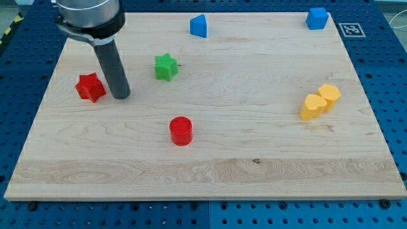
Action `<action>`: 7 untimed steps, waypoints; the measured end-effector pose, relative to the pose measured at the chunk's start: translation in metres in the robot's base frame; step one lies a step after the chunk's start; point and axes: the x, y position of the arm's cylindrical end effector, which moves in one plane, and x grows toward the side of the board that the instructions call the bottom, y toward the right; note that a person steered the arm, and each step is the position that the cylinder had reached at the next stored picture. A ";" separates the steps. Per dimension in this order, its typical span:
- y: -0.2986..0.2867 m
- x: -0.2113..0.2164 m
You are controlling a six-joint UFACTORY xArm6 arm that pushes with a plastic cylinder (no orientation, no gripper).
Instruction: Push the green star to the center right
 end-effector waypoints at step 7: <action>0.063 -0.057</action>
